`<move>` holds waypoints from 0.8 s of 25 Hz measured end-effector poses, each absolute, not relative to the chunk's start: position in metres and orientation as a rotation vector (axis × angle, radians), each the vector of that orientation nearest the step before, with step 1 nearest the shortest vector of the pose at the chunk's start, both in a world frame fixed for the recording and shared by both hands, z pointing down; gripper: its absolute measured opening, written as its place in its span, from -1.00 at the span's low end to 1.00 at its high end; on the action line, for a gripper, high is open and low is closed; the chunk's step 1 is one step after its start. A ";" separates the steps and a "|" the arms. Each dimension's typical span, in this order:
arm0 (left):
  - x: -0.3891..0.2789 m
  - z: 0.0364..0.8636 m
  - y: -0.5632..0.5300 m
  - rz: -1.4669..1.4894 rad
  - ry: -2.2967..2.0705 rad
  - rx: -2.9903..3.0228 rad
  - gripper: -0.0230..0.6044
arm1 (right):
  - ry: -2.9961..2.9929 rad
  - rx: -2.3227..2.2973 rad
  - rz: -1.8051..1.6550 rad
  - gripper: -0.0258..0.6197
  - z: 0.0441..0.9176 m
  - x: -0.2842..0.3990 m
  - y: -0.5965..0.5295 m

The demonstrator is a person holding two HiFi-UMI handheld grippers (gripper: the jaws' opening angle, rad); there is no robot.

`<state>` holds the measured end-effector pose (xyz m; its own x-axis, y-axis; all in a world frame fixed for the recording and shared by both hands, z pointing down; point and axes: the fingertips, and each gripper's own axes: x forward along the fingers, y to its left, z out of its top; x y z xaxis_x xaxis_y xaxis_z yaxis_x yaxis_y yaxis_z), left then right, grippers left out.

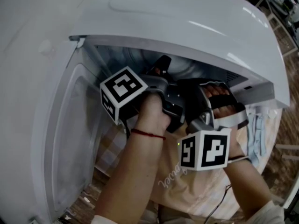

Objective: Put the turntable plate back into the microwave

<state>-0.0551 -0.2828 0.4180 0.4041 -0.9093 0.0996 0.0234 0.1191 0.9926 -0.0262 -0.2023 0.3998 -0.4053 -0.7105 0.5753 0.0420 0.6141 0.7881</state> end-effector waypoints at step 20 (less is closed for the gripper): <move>-0.062 0.412 -0.216 -0.682 -0.923 1.544 -0.59 | -1.805 0.583 -0.795 -0.76 0.413 -0.025 -0.207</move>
<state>-0.0617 -0.2160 0.4121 0.5210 -0.8509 0.0669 -0.1854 -0.0363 0.9820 -0.0250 -0.2069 0.4130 -0.3487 -0.7070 0.6153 -0.0233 0.6629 0.7484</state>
